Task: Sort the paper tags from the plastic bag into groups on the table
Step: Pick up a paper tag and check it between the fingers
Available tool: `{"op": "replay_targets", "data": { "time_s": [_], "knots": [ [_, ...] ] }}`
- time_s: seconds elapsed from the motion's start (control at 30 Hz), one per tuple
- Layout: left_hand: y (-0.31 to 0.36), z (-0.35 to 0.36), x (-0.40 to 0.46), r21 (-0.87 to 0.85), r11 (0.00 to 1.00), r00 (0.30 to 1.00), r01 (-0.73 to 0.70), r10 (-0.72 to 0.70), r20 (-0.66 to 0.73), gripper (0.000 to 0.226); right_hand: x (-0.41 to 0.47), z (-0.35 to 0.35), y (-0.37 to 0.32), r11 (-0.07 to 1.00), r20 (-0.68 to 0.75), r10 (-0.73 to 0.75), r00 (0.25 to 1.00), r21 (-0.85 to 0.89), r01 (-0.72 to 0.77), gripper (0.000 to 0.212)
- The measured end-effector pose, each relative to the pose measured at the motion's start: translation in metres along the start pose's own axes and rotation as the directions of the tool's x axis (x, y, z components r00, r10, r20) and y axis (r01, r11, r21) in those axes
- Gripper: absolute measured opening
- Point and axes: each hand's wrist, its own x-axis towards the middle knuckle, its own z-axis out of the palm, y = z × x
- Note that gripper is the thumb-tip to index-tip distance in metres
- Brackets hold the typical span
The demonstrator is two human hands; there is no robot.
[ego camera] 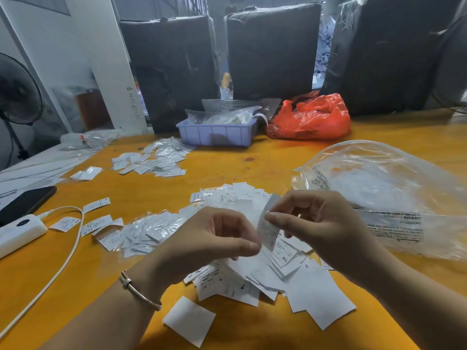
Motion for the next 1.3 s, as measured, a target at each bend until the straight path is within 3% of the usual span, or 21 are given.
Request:
{"op": "replay_targets", "data": {
  "time_s": [0.1, 0.2, 0.27, 0.37, 0.47, 0.63, 0.8, 1.3],
  "knots": [
    [0.002, 0.002, 0.001, 0.049, 0.999, 1.0, -0.004, 0.004, -0.002, 0.01, -0.002, 0.004, -0.002, 0.952, 0.088, -0.09, 0.992, -0.285, 0.112, 0.01],
    [0.002, 0.0, 0.0, 0.027, 0.999, 0.999, -0.019, 0.02, -0.029, 0.011, -0.002, 0.004, -0.007, 0.949, 0.084, -0.113, 0.99, -0.287, 0.133, 0.007],
    [0.001, -0.001, 0.0, 0.009, 1.0, 0.998, -0.029, 0.029, -0.064, 0.013, -0.001, -0.001, -0.01, 0.964, -0.055, -0.143, 0.988, -0.233, 0.126, 0.006],
    [0.002, -0.001, -0.001, -0.037, 0.998, 0.992, -0.059, 0.055, -0.115, 0.011, 0.001, -0.013, -0.016, 0.986, -0.33, -0.16, 0.93, -0.097, 0.136, 0.024],
    [0.003, -0.002, -0.002, -0.075, 0.993, 0.985, -0.092, 0.079, -0.155, 0.011, 0.0, -0.022, -0.024, 0.976, -0.438, -0.167, 0.884, 0.053, 0.21, 0.032],
    [0.004, -0.003, -0.002, -0.105, 0.987, 0.976, -0.123, 0.101, -0.192, 0.018, -0.004, -0.023, -0.029, 0.972, -0.397, -0.202, 0.895, 0.03, 0.232, 0.044],
    [0.002, -0.001, -0.002, -0.076, 0.986, 0.971, -0.147, 0.129, -0.203, 0.013, -0.004, -0.018, -0.027, 0.952, -0.318, -0.291, 0.902, -0.186, 0.242, 0.048],
    [0.003, 0.001, -0.002, -0.06, 0.983, 0.974, -0.174, 0.163, -0.158, 0.011, -0.003, -0.011, -0.027, 0.934, -0.273, -0.32, 0.907, -0.249, 0.255, 0.044]
  ]
}}
